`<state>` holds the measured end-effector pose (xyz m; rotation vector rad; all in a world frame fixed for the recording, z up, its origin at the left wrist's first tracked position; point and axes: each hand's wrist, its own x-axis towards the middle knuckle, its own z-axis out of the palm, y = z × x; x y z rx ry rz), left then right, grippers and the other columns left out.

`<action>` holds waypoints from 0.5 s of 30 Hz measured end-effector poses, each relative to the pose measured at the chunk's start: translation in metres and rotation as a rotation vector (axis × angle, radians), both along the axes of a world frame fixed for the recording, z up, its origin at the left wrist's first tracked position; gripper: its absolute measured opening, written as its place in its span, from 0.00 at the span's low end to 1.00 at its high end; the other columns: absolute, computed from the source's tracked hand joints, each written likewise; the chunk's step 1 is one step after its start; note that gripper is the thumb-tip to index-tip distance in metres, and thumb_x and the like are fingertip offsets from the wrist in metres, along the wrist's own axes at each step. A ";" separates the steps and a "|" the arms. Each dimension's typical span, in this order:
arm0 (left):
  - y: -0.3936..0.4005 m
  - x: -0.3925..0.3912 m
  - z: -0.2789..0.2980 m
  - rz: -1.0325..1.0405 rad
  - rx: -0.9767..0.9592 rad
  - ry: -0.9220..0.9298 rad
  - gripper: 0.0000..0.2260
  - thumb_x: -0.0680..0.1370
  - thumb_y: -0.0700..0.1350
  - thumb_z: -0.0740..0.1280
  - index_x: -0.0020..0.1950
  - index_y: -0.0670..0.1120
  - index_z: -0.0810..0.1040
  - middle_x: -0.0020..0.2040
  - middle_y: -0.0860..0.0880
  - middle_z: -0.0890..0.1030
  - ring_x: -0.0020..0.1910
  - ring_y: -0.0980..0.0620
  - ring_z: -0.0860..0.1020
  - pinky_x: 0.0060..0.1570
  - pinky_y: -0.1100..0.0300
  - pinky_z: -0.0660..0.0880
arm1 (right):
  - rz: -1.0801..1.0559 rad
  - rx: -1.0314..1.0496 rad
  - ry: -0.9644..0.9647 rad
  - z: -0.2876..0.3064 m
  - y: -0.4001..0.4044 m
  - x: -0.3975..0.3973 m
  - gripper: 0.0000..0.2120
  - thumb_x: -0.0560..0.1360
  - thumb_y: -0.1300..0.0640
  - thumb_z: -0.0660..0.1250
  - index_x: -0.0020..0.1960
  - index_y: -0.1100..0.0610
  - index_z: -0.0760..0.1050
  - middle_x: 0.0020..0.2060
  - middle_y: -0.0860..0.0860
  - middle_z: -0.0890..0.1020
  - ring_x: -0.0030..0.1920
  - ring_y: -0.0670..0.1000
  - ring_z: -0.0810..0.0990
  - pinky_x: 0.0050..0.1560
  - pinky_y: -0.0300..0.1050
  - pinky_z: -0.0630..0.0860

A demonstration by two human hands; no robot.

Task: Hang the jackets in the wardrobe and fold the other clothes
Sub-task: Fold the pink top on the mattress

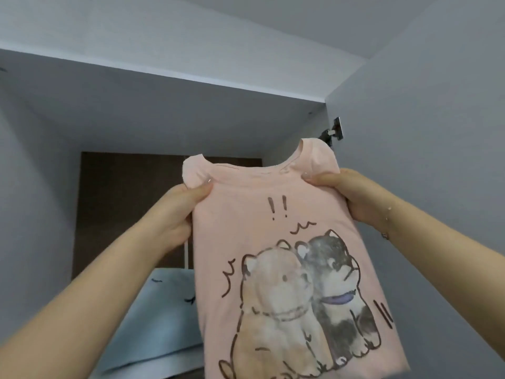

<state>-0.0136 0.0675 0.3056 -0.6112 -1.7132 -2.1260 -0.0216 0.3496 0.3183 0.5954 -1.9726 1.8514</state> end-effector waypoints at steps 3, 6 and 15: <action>0.006 -0.062 0.057 0.055 0.034 -0.092 0.05 0.79 0.42 0.67 0.50 0.41 0.79 0.36 0.44 0.85 0.30 0.50 0.83 0.27 0.55 0.81 | 0.040 0.093 -0.091 0.058 0.005 -0.070 0.13 0.73 0.55 0.73 0.55 0.60 0.80 0.44 0.56 0.86 0.38 0.53 0.86 0.34 0.46 0.82; 0.012 -0.135 0.085 0.108 0.012 -0.211 0.06 0.79 0.41 0.67 0.53 0.39 0.77 0.36 0.42 0.84 0.31 0.46 0.83 0.28 0.51 0.80 | 0.048 0.215 -0.202 0.090 0.005 -0.154 0.11 0.75 0.54 0.71 0.53 0.59 0.79 0.41 0.55 0.86 0.36 0.53 0.85 0.35 0.48 0.83; 0.017 -0.329 -0.003 0.223 -0.088 -0.538 0.14 0.78 0.41 0.69 0.61 0.37 0.75 0.45 0.39 0.82 0.42 0.42 0.81 0.35 0.47 0.77 | 0.045 0.448 -0.572 -0.003 0.000 -0.369 0.16 0.76 0.53 0.70 0.58 0.63 0.77 0.44 0.58 0.84 0.42 0.57 0.83 0.47 0.50 0.80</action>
